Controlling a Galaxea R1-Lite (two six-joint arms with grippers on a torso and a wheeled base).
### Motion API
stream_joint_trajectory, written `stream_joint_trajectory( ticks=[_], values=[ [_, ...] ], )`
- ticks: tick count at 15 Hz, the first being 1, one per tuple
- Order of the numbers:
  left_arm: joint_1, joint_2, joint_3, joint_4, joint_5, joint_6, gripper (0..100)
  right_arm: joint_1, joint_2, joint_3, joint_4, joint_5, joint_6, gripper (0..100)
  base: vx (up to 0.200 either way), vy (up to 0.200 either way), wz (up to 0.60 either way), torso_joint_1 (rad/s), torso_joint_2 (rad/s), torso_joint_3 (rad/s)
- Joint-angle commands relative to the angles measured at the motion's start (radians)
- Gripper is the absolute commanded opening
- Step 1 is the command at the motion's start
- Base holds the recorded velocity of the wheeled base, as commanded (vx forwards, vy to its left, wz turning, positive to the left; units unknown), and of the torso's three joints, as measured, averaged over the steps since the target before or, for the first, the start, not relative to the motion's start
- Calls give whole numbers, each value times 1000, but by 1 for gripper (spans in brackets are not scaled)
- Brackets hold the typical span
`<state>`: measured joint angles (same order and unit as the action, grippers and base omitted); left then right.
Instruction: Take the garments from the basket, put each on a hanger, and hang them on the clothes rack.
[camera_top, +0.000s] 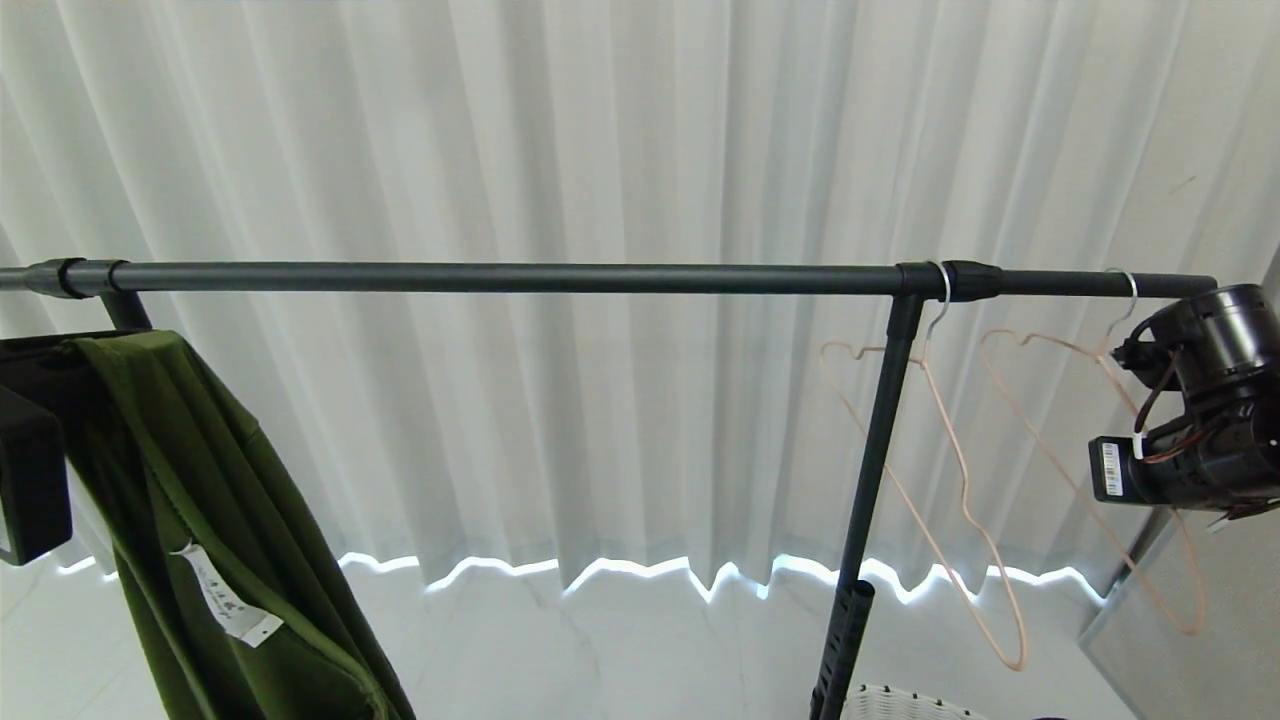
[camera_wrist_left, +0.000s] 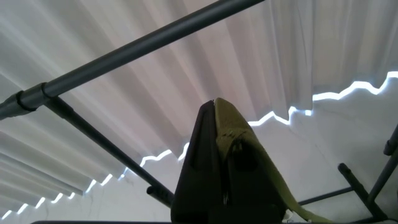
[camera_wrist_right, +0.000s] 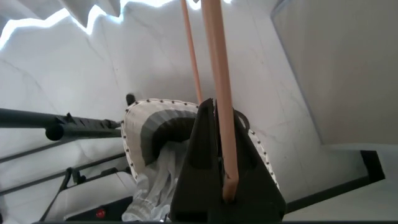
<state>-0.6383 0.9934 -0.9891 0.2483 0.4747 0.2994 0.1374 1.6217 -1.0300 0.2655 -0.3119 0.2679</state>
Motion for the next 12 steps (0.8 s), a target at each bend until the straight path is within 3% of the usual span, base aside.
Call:
stream_joint_trajectory(
  ticks=[1, 8, 12],
  values=[
    [0, 1, 0, 0, 1, 0, 0, 1, -5, 2, 0, -1, 1, 0, 0, 0, 0, 0, 0, 0],
    [0, -4, 7, -15, -1, -2, 0, 44, -129, 25, -23, -12, -24, 0, 0, 0, 0, 0, 0, 0],
    [0, -9, 84, -162, 1, 35, 0, 82, -240, 97, -39, -7, -22, 0, 0, 0, 0, 0, 0, 0]
  ],
)
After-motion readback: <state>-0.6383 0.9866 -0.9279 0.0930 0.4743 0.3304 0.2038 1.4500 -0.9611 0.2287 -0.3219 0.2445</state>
